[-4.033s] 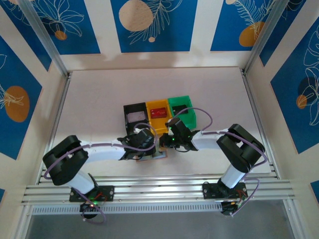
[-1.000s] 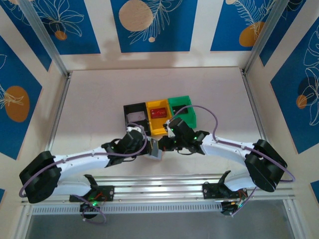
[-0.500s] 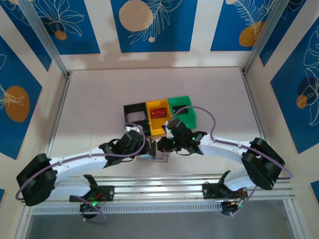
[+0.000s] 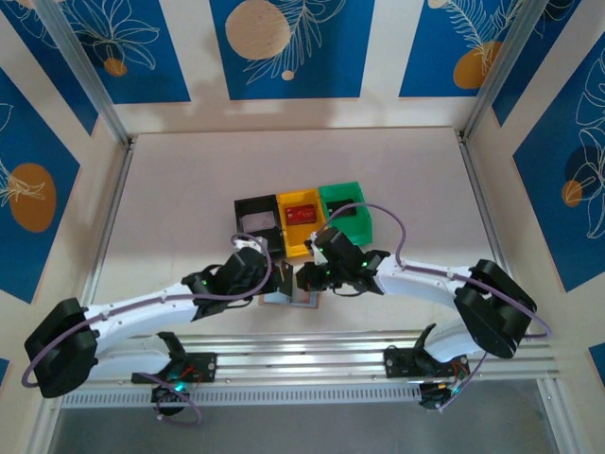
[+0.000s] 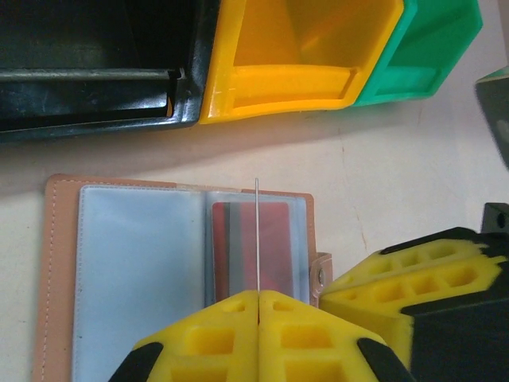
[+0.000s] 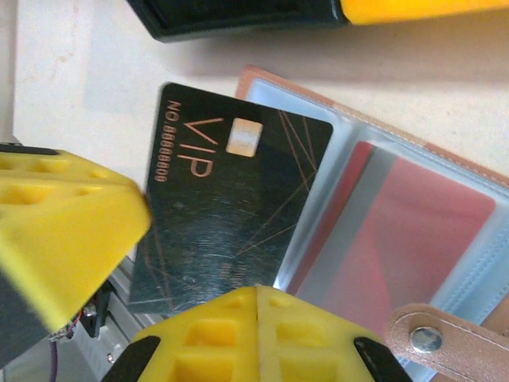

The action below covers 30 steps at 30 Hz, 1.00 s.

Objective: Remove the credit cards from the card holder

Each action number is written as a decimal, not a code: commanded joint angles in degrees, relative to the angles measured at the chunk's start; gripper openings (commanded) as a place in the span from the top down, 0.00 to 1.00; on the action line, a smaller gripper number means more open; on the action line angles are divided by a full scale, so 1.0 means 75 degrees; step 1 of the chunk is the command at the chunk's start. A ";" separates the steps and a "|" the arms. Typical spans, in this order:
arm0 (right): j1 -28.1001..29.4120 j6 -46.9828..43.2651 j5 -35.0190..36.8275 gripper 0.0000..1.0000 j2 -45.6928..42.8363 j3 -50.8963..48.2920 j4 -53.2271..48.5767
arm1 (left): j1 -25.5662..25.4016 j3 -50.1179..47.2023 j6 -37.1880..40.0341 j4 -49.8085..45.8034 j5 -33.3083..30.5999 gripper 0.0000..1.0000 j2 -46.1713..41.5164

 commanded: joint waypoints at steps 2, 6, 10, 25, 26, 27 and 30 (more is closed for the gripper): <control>-0.0164 -0.0260 -0.0452 0.83 -0.0374 -0.0246 0.0378 | 0.0098 -0.0161 0.0076 -0.0080 -0.0113 1.00 -0.0236; -0.0397 -0.0099 -0.0911 0.71 -0.0513 -0.0702 0.1012 | 0.0096 -0.0228 0.0093 -0.0016 -0.0077 1.00 -0.0351; -0.0650 -0.0025 -0.1221 0.58 -0.0782 -0.1210 0.1663 | 0.0097 -0.0350 0.0109 0.0073 0.0006 1.00 -0.0534; -0.0931 -0.0121 -0.2490 0.50 -0.0997 -0.2294 0.3847 | 0.0096 -0.0765 -0.0099 0.0635 0.0192 1.00 -0.1377; -0.0930 -0.0110 -0.2560 0.50 -0.0941 -0.2305 0.3955 | 0.0104 -0.0762 -0.0121 0.0664 0.0215 1.00 -0.1408; -0.0930 -0.0098 -0.2605 0.50 -0.0903 -0.2330 0.4061 | 0.0105 -0.0762 -0.0146 0.0682 0.0228 1.00 -0.1421; -0.0919 -0.0110 -0.2633 0.50 -0.0838 -0.2353 0.4194 | 0.0103 -0.0755 -0.0203 0.0745 0.0275 1.00 -0.1466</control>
